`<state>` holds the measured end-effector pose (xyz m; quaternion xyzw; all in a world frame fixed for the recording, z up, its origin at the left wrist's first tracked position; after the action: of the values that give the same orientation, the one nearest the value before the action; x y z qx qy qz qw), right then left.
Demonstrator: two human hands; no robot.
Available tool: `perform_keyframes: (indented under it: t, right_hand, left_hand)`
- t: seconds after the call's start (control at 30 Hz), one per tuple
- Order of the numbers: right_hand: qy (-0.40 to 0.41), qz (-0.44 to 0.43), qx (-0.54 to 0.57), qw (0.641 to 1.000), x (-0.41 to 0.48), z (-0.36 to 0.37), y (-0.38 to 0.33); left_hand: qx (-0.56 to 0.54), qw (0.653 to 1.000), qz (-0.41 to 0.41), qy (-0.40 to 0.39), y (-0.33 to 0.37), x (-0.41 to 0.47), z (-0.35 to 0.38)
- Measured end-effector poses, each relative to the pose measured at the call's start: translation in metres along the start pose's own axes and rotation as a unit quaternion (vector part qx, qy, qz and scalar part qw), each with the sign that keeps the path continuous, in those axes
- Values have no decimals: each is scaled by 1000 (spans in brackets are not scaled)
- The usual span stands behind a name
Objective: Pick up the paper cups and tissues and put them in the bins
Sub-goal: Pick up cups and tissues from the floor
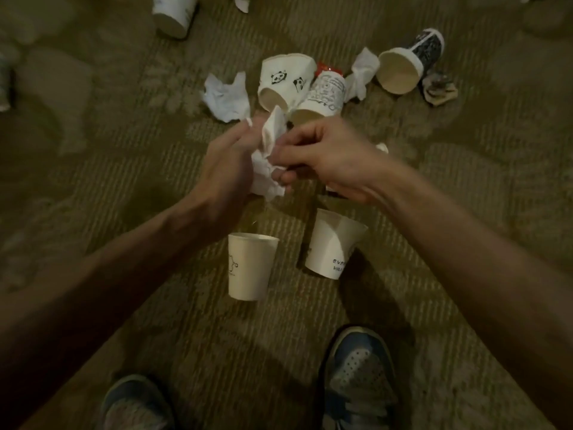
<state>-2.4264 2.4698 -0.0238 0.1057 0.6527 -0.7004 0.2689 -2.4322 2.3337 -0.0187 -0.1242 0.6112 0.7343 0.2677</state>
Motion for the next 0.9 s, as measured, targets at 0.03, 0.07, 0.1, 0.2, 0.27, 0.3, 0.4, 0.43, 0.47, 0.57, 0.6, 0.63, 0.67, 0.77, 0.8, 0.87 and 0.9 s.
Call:
perform_keyframes:
  t: [0.03, 0.07, 0.1, 0.2, 0.27, 0.3, 0.4, 0.43, 0.47, 0.57, 0.6, 0.63, 0.67, 0.77, 0.8, 0.87, 0.9]
  right_hand:
    - [17, -2, -10, 1000, 5, 7, 1]
    - [33, -5, -35, 999, 10, 15, 1]
    - [45, -7, -73, 996, 16, 23, 2]
    - [32, -9, -170, 985, 38, 48, 2]
    - [-10, -6, -234, 972, 55, 59, -1]
    - [-41, 4, -264, 964, 64, 63, -3]
    - [-73, 34, -301, 950, 92, 61, -8]
    - [-49, 25, -316, 947, 102, 60, -9]
    - [-14, 8, -349, 937, 111, 59, -10]
    - [40, -39, -493, 868, 136, 59, -6]
    - [30, -35, -528, 848, 142, 61, -2]
    - [21, -31, -556, 830, 146, 62, 1]
    - [21, -31, -579, 814, 149, 61, 2]
    - [82, -74, -582, 806, 149, 60, -3]
    - [113, -82, -553, 821, 147, 59, -4]
    - [149, -55, -500, 851, 144, 52, 0]
    - [146, -26, -474, 868, 142, 49, 3]
  left_hand:
    - [-7, 1000, -3, 11, 0, -2, -5]
    - [-8, 1000, -2, 28, 0, -4, -11]
    - [2, 999, 6, 50, 1, -6, -19]
    - [68, 990, 59, 109, 5, -6, -50]
    - [105, 985, 82, 111, 8, -6, -69]
    - [121, 983, 89, 107, 8, -5, -78]
    - [143, 977, 98, 126, 5, 2, -100]
    - [141, 975, 99, 138, 3, 5, -106]
    - [139, 974, 98, 148, 1, 9, -113]
    - [132, 974, 87, 162, -9, 17, -130]
    - [126, 975, 83, 161, -12, 19, -134]
    - [121, 977, 78, 160, -15, 20, -136]
    - [117, 978, 72, 159, -18, 22, -137]
    - [114, 978, 54, 164, -24, 24, -137]
    - [112, 978, 51, 167, -24, 24, -137]
    - [113, 978, 49, 170, -25, 24, -135]
    - [117, 977, 49, 169, -26, 23, -134]
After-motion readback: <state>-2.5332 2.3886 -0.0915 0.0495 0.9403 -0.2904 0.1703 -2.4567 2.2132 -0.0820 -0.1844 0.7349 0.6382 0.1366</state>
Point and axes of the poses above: each hand's wrist, its own x-axis towards the middle knuckle, its own z-axis out of the palm, y = z × x, the point moved 4 cm from there along x, towards the middle knuckle, and after that the axes turned 7 degrees about -x, right-handed, at the moved point
